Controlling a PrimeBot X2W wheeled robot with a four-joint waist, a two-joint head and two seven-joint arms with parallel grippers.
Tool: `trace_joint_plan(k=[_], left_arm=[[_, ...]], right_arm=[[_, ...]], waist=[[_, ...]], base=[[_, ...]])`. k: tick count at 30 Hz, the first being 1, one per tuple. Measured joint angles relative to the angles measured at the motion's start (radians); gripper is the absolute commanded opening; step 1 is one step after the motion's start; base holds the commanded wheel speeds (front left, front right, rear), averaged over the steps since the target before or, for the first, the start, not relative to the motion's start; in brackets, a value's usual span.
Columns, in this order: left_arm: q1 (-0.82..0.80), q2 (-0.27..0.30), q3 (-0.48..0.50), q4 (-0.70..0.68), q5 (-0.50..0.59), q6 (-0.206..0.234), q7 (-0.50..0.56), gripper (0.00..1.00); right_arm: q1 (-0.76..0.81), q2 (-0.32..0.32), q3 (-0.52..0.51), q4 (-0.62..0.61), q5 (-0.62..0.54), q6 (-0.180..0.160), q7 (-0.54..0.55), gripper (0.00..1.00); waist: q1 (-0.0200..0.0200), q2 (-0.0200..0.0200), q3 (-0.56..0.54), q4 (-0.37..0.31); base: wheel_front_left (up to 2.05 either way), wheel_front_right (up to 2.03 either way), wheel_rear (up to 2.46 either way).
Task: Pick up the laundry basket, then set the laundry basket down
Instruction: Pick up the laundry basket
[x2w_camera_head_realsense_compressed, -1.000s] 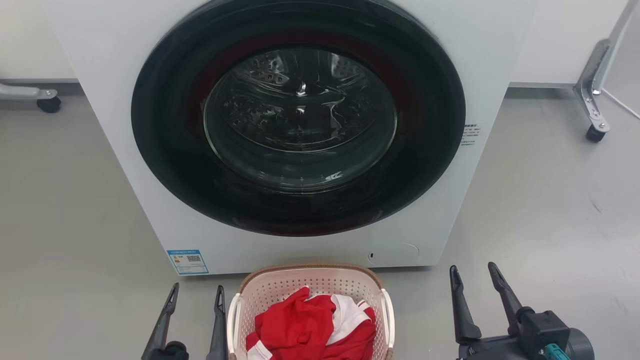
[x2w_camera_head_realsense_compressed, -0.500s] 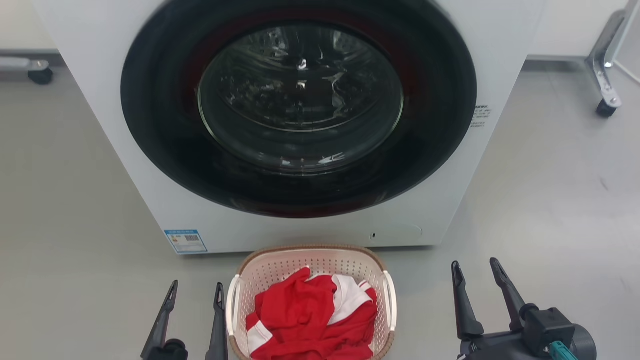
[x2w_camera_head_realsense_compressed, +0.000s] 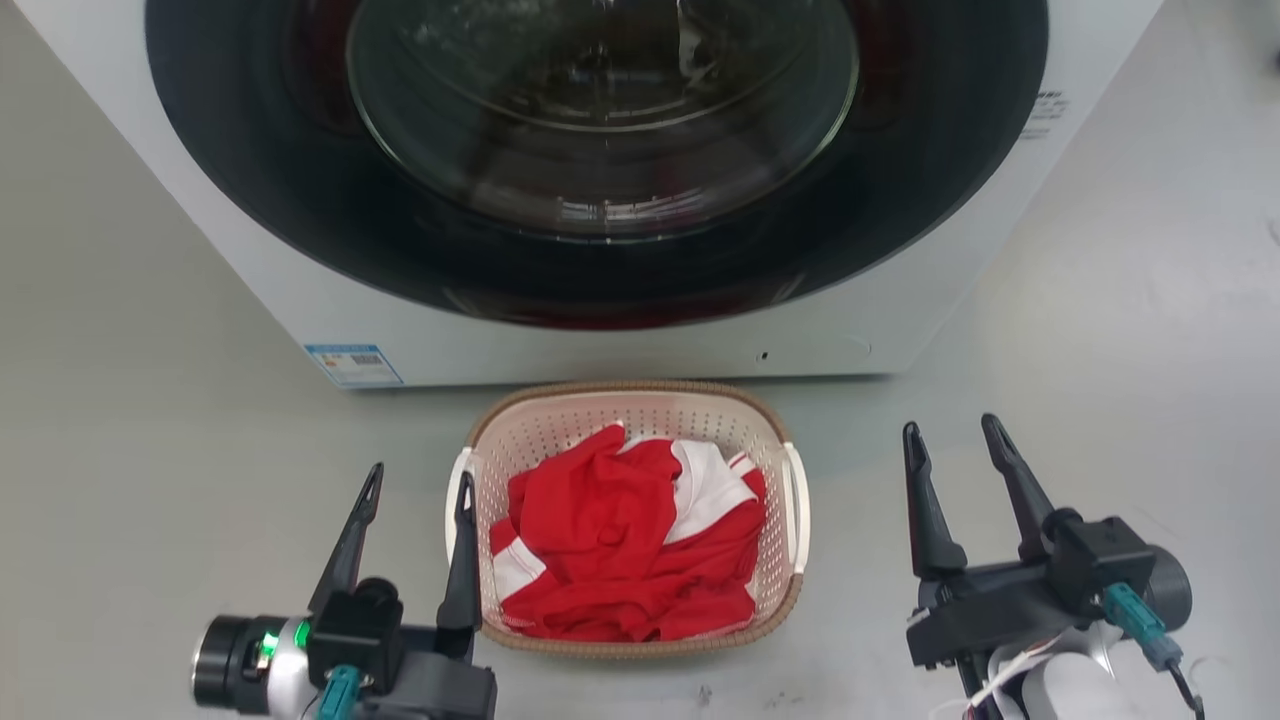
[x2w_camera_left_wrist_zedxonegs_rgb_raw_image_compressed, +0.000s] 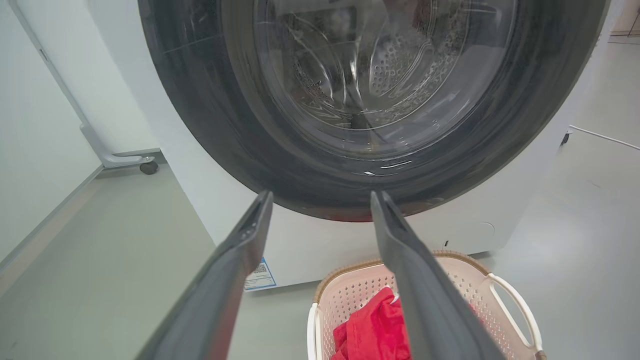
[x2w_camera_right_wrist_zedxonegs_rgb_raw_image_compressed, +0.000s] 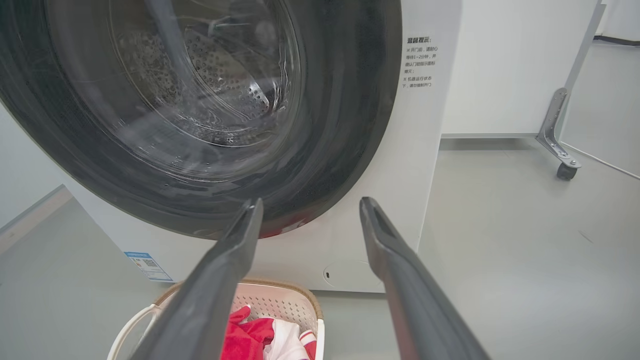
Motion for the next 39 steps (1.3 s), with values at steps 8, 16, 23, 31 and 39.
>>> trace_joint_plan(k=[8,16,23,31,39], left_arm=[[-0.123,-0.005,-0.024,0.100,-0.002,-0.011,-0.002,1.00],[-0.259,-0.012,-0.024,0.214,-0.040,-0.026,-0.002,1.00],[-0.363,-0.018,-0.019,0.321,-0.066,-0.027,-0.002,1.00],[-0.469,-0.021,-0.033,0.416,-0.111,-0.027,-0.002,1.00],[-0.542,-0.025,-0.057,0.514,-0.135,-0.027,-0.002,1.00]], right_arm=[[-0.106,0.001,0.004,0.068,-0.007,0.007,-0.002,1.00],[-0.208,-0.001,-0.014,0.145,-0.008,0.007,-0.004,1.00],[-0.302,-0.012,-0.027,0.199,-0.014,0.007,-0.004,1.00],[-0.391,-0.012,-0.036,0.264,-0.014,0.007,-0.004,1.00],[-0.439,-0.012,-0.030,0.337,-0.014,0.009,-0.004,1.00]], waist=[[0.0001,0.0001,0.117,0.010],[0.0000,0.0000,0.236,0.026],[0.0000,0.0001,0.341,0.042],[0.0000,0.0002,0.461,0.057],[0.0000,0.0002,0.560,0.070]], base=[[0.00,0.00,0.00],[0.00,0.00,0.00],[0.00,0.00,0.00],[0.00,0.00,0.00],[0.00,0.00,0.00]])
